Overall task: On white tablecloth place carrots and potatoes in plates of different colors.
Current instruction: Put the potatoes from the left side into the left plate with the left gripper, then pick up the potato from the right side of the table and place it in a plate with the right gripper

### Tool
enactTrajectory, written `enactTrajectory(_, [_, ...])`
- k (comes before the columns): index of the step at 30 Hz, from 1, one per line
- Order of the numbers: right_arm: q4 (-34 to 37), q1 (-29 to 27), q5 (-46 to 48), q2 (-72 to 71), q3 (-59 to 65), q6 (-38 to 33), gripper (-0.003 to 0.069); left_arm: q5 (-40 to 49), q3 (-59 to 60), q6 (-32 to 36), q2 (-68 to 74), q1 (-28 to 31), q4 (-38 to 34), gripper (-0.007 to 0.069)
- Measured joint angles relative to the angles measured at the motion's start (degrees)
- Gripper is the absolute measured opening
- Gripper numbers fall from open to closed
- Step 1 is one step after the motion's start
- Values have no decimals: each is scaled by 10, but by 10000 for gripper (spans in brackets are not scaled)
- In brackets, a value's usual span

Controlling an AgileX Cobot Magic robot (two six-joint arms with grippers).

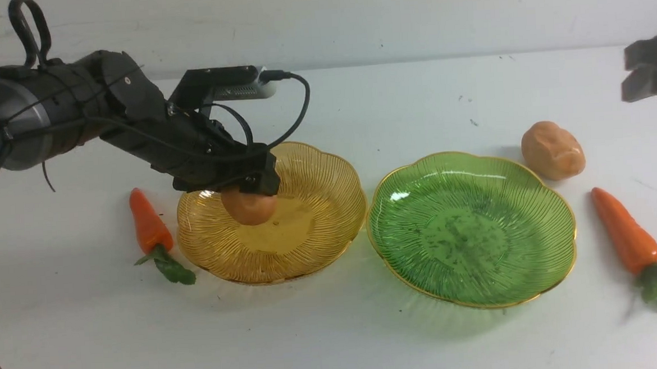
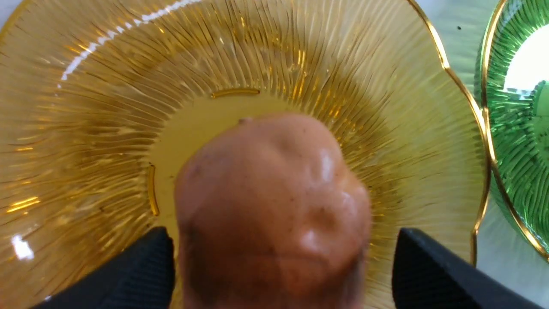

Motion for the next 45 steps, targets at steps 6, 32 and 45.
enactTrajectory(6, [2,7,-18,134,-76,-35,632,29,-12,0,0,0,0,683])
enactTrajectory(32, [43,61,154,272,-411,33,514,279,-103,-122,-116,122,175,-4])
enactTrajectory(45, [127,311,89,379,-430,-6,514,199,-19,-141,-52,161,112,63])
